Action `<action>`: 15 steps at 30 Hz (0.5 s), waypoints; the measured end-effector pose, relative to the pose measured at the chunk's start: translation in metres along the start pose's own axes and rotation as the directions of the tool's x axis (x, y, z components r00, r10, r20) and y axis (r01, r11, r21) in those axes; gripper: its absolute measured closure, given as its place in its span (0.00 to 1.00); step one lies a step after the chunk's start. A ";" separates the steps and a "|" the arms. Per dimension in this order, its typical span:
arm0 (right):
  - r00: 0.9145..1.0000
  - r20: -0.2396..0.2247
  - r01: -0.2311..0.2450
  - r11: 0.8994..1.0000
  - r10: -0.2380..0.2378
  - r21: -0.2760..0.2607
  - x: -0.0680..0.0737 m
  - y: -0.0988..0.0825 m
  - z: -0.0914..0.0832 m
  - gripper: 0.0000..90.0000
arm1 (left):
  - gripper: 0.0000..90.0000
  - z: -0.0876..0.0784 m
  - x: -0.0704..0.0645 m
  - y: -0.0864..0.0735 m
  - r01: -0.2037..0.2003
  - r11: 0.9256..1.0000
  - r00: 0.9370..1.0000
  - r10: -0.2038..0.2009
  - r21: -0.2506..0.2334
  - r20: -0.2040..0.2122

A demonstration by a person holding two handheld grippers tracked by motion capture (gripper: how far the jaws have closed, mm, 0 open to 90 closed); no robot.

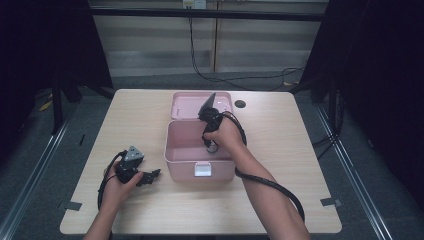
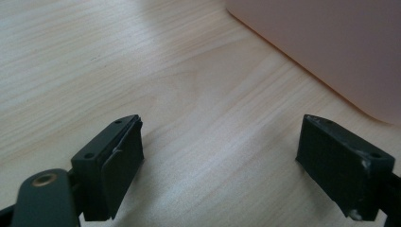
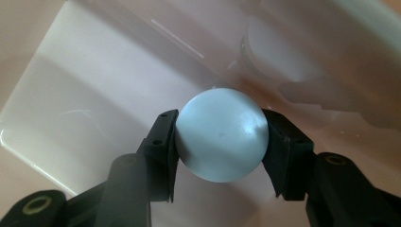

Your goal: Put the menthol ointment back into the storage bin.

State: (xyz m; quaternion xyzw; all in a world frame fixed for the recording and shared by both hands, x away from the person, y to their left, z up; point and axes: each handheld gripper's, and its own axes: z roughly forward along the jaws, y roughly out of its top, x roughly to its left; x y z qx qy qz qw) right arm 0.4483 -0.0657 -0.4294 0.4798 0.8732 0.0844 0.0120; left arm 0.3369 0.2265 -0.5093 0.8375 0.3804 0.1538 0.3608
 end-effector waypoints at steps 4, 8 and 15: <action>1.000 -0.005 -0.011 1.000 0.011 0.008 0.000 0.000 0.002 0.56 | 0.16 0.000 0.000 0.000 0.000 1.000 1.000 0.000 0.000 0.000; 1.000 -0.003 -0.018 1.000 0.018 0.006 0.000 0.001 0.003 0.56 | 0.16 0.000 0.000 0.000 0.001 1.000 1.000 -0.001 -0.003 -0.001; 1.000 -0.006 -0.023 1.000 0.024 0.010 0.000 0.000 0.006 0.56 | 0.16 0.000 0.000 0.000 0.002 1.000 1.000 -0.002 -0.004 -0.001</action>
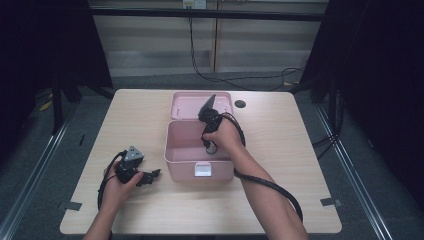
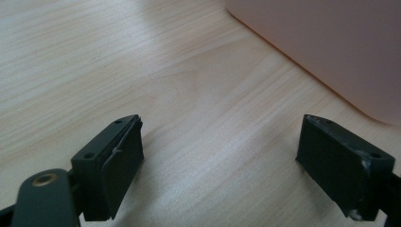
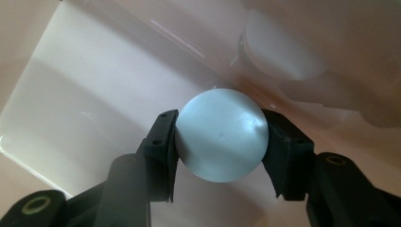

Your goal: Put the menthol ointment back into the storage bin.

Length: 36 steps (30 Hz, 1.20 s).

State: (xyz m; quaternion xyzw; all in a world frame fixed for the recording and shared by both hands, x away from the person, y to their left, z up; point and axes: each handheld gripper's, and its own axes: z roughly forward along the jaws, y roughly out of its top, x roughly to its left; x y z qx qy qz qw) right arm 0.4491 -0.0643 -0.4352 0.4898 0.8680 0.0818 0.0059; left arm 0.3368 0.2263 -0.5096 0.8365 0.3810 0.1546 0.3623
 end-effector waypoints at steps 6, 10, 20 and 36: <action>1.000 -0.011 0.000 1.000 0.000 -0.006 0.001 -0.001 0.001 0.55 | 0.16 0.000 0.000 0.000 0.000 1.000 1.000 0.000 0.000 0.000; 1.000 -0.011 0.007 1.000 -0.007 -0.005 0.001 -0.001 0.000 0.55 | 0.16 0.000 0.000 0.000 0.000 1.000 1.000 0.000 0.000 0.000; 1.000 -0.013 0.010 1.000 -0.010 -0.013 0.002 -0.003 -0.002 0.51 | 0.16 0.000 0.000 0.000 0.000 1.000 1.000 0.000 0.000 0.000; 0.999 -0.027 0.043 0.997 -0.044 -0.062 0.000 -0.014 -0.028 0.47 | 0.16 0.000 0.000 0.000 -0.001 1.000 1.000 0.001 0.004 0.001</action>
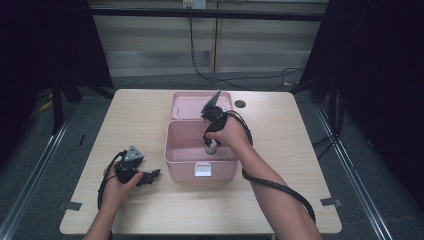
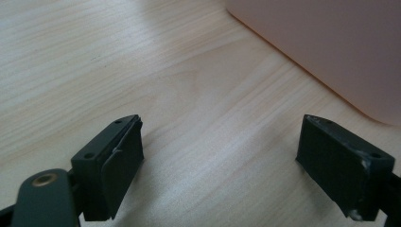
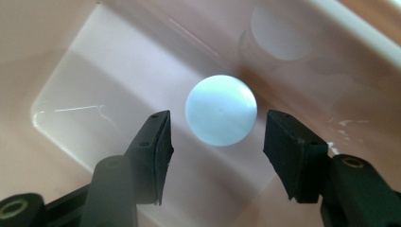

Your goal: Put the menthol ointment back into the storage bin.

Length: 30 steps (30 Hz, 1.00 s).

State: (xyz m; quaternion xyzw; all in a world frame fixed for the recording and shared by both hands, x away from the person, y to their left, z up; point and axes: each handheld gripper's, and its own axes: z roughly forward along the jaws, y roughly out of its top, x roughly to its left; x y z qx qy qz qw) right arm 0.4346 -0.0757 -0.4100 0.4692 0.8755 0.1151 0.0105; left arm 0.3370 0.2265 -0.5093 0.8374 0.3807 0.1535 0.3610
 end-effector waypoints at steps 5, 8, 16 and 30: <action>1.000 0.010 0.021 1.000 -0.021 -0.001 0.001 -0.004 -0.009 0.46 | 0.16 0.000 0.000 0.000 0.004 1.000 1.000 -0.004 -0.004 0.006; 1.000 0.008 0.025 1.000 -0.025 -0.005 0.001 -0.006 -0.015 0.46 | 0.16 0.000 0.000 0.000 0.004 1.000 1.000 -0.004 -0.006 0.001; 0.998 -0.002 0.066 0.997 -0.066 -0.030 0.001 -0.014 -0.035 0.48 | 0.16 0.000 0.000 0.000 0.003 1.000 1.000 -0.003 -0.005 0.001; 0.986 0.012 0.166 0.984 -0.166 -0.058 0.009 -0.024 -0.059 0.55 | 0.16 0.000 0.000 0.000 0.003 1.000 1.000 -0.003 -0.005 0.001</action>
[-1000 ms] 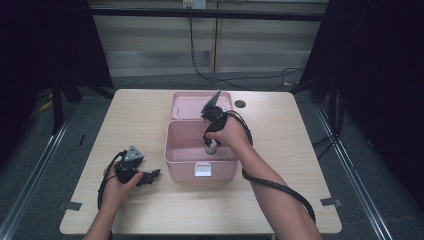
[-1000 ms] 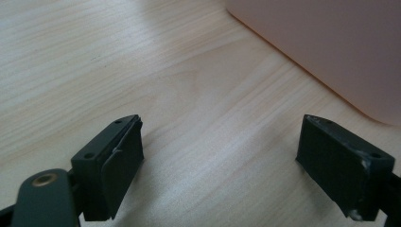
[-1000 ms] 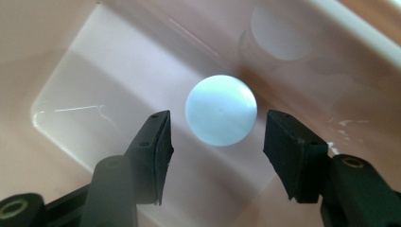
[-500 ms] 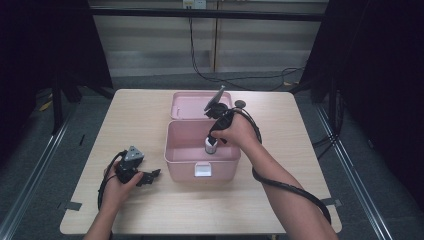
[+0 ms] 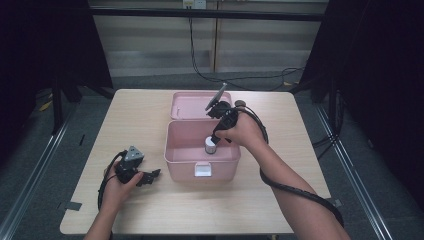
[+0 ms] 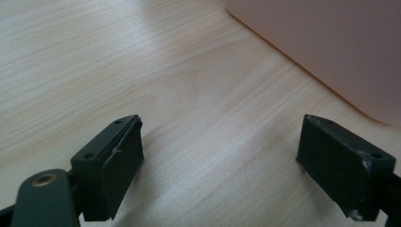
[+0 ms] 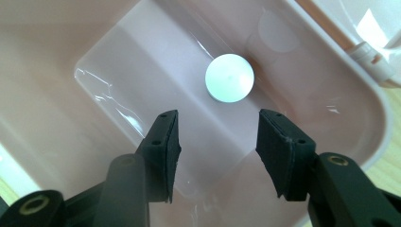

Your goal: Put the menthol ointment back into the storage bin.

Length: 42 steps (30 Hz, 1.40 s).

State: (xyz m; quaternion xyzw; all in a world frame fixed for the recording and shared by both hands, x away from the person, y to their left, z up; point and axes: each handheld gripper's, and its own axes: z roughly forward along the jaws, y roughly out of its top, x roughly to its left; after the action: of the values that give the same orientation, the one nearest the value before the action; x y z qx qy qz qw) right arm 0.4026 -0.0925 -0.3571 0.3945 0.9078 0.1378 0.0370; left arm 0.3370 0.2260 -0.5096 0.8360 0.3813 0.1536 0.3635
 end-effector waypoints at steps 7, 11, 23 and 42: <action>0.999 -0.008 0.042 0.999 -0.042 -0.013 0.005 -0.004 -0.009 0.58 | 0.16 0.000 0.000 0.000 0.000 1.000 1.000 0.000 0.000 0.000; 0.998 -0.015 0.056 0.998 -0.056 -0.025 0.007 -0.006 -0.014 0.60 | 0.16 0.000 0.000 0.000 0.000 1.000 1.000 0.000 0.000 0.000; 0.994 -0.038 0.098 0.995 -0.099 -0.032 0.023 -0.011 -0.023 0.66 | 0.16 0.000 0.000 0.000 0.000 1.000 1.000 0.000 0.000 0.000; 0.984 -0.099 0.148 0.988 -0.150 -0.035 0.043 -0.016 -0.039 0.97 | 0.16 0.000 0.000 0.000 0.000 1.000 1.000 0.000 0.000 0.000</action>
State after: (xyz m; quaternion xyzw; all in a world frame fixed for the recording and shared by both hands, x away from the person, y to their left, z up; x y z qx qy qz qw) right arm 0.3550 -0.0806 -0.3228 0.3175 0.9335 0.1669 0.0066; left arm 0.3370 0.2260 -0.5097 0.8359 0.3813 0.1536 0.3636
